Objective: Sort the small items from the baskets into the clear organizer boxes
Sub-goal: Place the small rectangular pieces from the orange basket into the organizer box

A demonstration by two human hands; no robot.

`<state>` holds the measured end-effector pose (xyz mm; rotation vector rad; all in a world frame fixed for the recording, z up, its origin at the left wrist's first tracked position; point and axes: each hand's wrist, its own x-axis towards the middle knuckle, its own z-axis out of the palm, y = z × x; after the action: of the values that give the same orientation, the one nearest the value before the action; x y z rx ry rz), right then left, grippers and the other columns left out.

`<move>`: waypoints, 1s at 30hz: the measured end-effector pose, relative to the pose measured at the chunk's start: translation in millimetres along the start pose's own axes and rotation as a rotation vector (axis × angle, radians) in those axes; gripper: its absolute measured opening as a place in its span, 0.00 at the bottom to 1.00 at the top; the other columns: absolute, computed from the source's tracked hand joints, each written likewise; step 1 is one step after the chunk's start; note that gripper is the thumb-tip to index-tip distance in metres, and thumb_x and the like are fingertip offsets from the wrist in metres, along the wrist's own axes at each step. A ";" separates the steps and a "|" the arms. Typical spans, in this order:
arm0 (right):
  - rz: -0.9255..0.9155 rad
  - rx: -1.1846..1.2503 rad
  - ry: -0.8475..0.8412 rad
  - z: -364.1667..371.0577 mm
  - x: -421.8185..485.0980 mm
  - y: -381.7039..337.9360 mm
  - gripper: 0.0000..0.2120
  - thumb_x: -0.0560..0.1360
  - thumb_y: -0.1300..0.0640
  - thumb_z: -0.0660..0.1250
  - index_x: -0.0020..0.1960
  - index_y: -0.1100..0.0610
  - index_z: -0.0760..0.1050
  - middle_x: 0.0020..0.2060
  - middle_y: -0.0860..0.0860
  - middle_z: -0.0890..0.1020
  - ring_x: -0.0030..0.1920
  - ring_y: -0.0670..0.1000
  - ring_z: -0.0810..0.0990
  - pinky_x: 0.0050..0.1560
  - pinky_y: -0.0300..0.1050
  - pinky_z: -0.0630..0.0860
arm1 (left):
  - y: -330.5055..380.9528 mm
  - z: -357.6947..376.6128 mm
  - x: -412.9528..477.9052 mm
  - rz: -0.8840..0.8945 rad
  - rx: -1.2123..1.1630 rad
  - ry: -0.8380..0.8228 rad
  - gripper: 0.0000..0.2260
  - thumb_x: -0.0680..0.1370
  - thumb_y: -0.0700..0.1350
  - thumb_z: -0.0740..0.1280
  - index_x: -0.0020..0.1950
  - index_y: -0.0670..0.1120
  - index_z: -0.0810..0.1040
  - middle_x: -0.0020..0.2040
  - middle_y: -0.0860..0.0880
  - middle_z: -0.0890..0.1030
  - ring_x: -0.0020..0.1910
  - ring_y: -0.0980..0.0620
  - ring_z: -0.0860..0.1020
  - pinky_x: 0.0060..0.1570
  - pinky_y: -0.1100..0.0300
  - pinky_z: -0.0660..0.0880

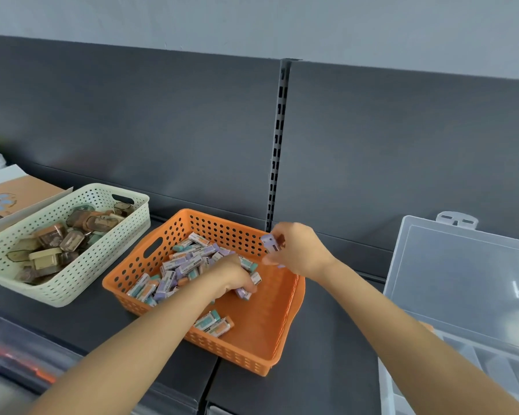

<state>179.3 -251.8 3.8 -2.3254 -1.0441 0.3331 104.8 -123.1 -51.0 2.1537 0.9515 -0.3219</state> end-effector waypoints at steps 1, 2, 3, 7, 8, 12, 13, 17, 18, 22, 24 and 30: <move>-0.003 0.056 0.047 -1.9 -4.8 0.5 0.14 0.67 0.60 0.75 0.44 0.63 0.72 0.41 0.57 0.80 0.39 0.59 0.83 0.32 0.44 0.73 | 1.3 2.8 -1.3 0.010 0.014 -0.005 0.27 0.71 0.42 0.75 0.67 0.41 0.68 0.57 0.45 0.76 0.53 0.48 0.76 0.42 0.60 0.71; -0.004 0.102 0.090 -4.0 -10.8 1.5 0.14 0.67 0.60 0.75 0.46 0.63 0.73 0.41 0.57 0.80 0.40 0.59 0.83 0.33 0.43 0.72 | 1.6 5.4 -1.2 0.018 0.029 -0.012 0.25 0.72 0.42 0.74 0.65 0.41 0.70 0.59 0.45 0.76 0.56 0.47 0.75 0.44 0.60 0.71; -0.001 0.151 0.124 -6.2 -17.1 2.2 0.13 0.67 0.60 0.75 0.46 0.62 0.74 0.40 0.56 0.80 0.41 0.57 0.83 0.31 0.39 0.71 | 2.4 6.3 -1.7 0.029 0.044 -0.024 0.23 0.72 0.42 0.74 0.64 0.40 0.71 0.58 0.45 0.76 0.56 0.47 0.76 0.45 0.59 0.70; 0.034 0.377 0.203 -19.1 -44.0 9.4 0.10 0.67 0.61 0.76 0.44 0.57 0.75 0.40 0.54 0.82 0.37 0.52 0.82 0.29 0.28 0.69 | 2.6 5.4 -3.4 0.116 0.055 -0.018 0.21 0.72 0.39 0.73 0.63 0.40 0.73 0.52 0.47 0.77 0.48 0.50 0.77 0.46 0.59 0.73; 0.044 0.419 0.223 -22.9 -49.8 12.9 0.10 0.67 0.61 0.76 0.44 0.58 0.76 0.39 0.55 0.83 0.37 0.52 0.82 0.30 0.29 0.70 | 1.9 6.0 -4.1 0.142 0.079 0.004 0.21 0.72 0.39 0.73 0.63 0.41 0.73 0.55 0.47 0.77 0.51 0.49 0.77 0.48 0.59 0.72; 0.093 0.506 0.301 -34.8 -71.3 27.4 0.11 0.68 0.60 0.76 0.45 0.61 0.76 0.40 0.62 0.81 0.35 0.52 0.78 0.38 0.40 0.74 | 8.1 14.0 -9.6 0.184 0.209 0.026 0.12 0.72 0.45 0.74 0.51 0.42 0.77 0.47 0.49 0.77 0.47 0.50 0.75 0.45 0.59 0.71; 0.101 0.520 0.308 -36.8 -76.4 29.5 0.11 0.68 0.60 0.76 0.44 0.60 0.76 0.40 0.62 0.80 0.36 0.53 0.79 0.38 0.41 0.74 | 11.7 13.8 -10.8 0.194 0.217 0.021 0.11 0.72 0.46 0.74 0.47 0.42 0.78 0.44 0.49 0.77 0.45 0.50 0.75 0.43 0.59 0.70; 0.116 0.499 0.312 -42.7 -94.9 32.8 0.08 0.69 0.58 0.75 0.43 0.56 0.76 0.38 0.57 0.80 0.35 0.48 0.75 0.33 0.34 0.71 | 24.0 6.8 -16.6 0.286 0.223 -0.017 0.15 0.71 0.47 0.75 0.54 0.41 0.81 0.50 0.48 0.81 0.44 0.52 0.76 0.43 0.62 0.71; 0.115 0.501 0.318 -43.4 -97.4 34.0 0.08 0.69 0.58 0.75 0.43 0.56 0.76 0.38 0.57 0.81 0.35 0.48 0.74 0.32 0.33 0.71 | 24.8 7.9 -18.8 0.300 0.268 -0.031 0.14 0.71 0.46 0.75 0.53 0.41 0.82 0.49 0.48 0.81 0.42 0.53 0.77 0.41 0.62 0.72; 0.131 0.480 0.330 -44.3 -107.1 36.2 0.08 0.70 0.57 0.74 0.42 0.51 0.75 0.34 0.48 0.78 0.33 0.45 0.74 0.32 0.30 0.72 | 20.2 21.7 -19.5 0.287 0.373 0.012 0.10 0.71 0.41 0.75 0.49 0.44 0.78 0.48 0.48 0.80 0.39 0.52 0.81 0.39 0.60 0.76; 0.141 0.474 0.322 -43.9 -111.3 38.7 0.08 0.70 0.57 0.74 0.44 0.53 0.75 0.35 0.49 0.78 0.34 0.45 0.74 0.34 0.35 0.72 | 18.9 23.1 -19.5 0.287 0.383 0.045 0.11 0.72 0.39 0.74 0.50 0.46 0.75 0.48 0.48 0.79 0.38 0.53 0.81 0.34 0.63 0.74; 0.164 0.472 0.319 -44.9 -119.0 41.8 0.09 0.70 0.57 0.74 0.46 0.55 0.76 0.37 0.50 0.78 0.35 0.47 0.74 0.36 0.37 0.72 | 18.9 29.0 -28.7 0.289 0.441 -0.038 0.22 0.70 0.45 0.76 0.61 0.44 0.73 0.53 0.49 0.77 0.42 0.52 0.82 0.50 0.54 0.78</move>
<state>145.1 -380.7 15.3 -1.9538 -0.5494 0.2295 100.5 -167.7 -46.8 2.6347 0.5695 -0.4600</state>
